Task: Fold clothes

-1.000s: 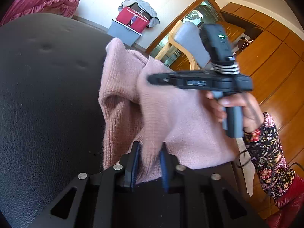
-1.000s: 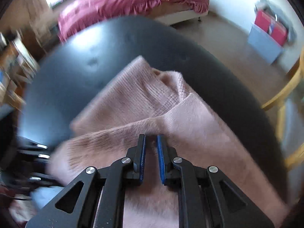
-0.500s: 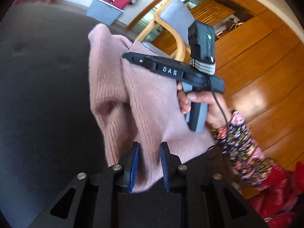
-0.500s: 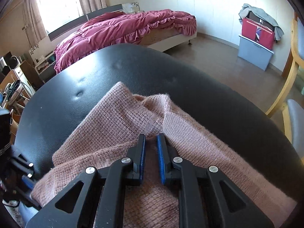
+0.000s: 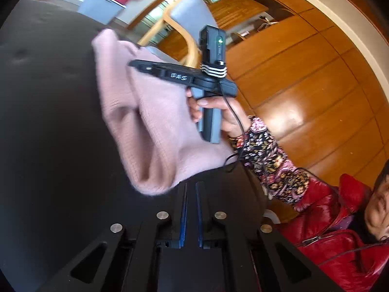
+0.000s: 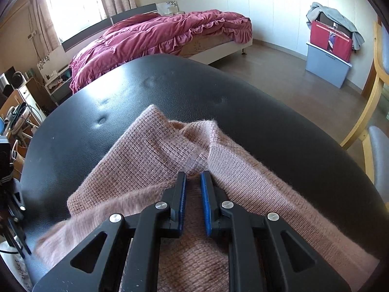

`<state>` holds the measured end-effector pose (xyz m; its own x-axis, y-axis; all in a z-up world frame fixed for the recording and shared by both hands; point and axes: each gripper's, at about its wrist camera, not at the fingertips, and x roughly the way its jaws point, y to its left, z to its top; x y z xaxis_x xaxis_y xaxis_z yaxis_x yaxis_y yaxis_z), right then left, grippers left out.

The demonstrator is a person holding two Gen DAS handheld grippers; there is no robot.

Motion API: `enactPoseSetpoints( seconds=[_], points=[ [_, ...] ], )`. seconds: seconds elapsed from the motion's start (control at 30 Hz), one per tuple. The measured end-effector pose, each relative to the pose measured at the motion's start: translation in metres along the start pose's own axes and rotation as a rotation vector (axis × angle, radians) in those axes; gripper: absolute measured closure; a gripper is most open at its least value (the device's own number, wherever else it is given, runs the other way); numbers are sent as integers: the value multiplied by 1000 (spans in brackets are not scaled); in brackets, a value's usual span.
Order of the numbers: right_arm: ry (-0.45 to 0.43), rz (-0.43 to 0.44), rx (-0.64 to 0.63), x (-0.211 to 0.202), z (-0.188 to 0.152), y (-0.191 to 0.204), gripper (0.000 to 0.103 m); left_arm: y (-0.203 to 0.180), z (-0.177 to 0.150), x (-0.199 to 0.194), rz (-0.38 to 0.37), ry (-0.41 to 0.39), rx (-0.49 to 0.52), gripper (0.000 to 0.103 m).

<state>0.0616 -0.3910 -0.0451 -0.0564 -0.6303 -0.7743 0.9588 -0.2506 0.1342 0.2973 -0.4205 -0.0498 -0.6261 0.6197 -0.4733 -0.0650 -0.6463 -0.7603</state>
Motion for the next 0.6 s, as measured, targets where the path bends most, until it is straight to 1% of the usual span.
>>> enactPoseSetpoints(
  seconds=[0.07, 0.1, 0.13, 0.2, 0.23, 0.27, 0.3, 0.37, 0.4, 0.43, 0.47, 0.5, 0.53, 0.57, 0.6],
  points=[
    [-2, -5, -4, 0, 0, 1, 89, 4, -2, -2, 73, -29, -29, 98],
    [-4, -7, -5, 0, 0, 1, 89, 7, -3, -5, 98, -54, -52, 98],
    [-6, -9, -4, 0, 0, 2, 89, 10, -2, -10, 86, -85, -80, 97],
    [-8, -13, -6, 0, 0, 2, 89, 10, 2, -16, 16, -148, -97, 96],
    [-9, -16, -8, 0, -1, 3, 89, 5, 5, -14, -19, -167, -79, 91],
    [-10, -17, -8, 1, -1, 3, 89, 0, 10, -9, 11, -166, -49, 87],
    [-11, -18, -9, 1, -1, 3, 89, -6, 15, -2, 67, -159, -17, 87],
    [-14, -19, -8, 1, -2, 4, 89, 1, 32, 18, 264, -99, -38, 87],
    [-14, -17, -6, 1, -2, 3, 89, 8, 40, 21, 300, -84, -69, 88],
    [-15, -15, -4, 1, -2, 3, 89, 15, 48, 22, 309, -76, -104, 96],
    [-17, -12, -1, 1, -3, 2, 89, 23, 56, 23, 318, -69, -139, 94],
    [-18, -9, 2, 1, -3, 2, 89, 24, 61, 22, 337, -72, -136, 94],
    [-20, -6, 5, 1, -3, 2, 89, 21, 65, 22, 369, -74, -105, 94],
    [-20, -2, 8, 2, -3, 1, 89, 22, 68, 23, 319, -66, -114, 93],
    [-21, 2, 11, 2, -3, 1, 89, 26, 69, 24, 236, -54, -139, 91]
  ],
)
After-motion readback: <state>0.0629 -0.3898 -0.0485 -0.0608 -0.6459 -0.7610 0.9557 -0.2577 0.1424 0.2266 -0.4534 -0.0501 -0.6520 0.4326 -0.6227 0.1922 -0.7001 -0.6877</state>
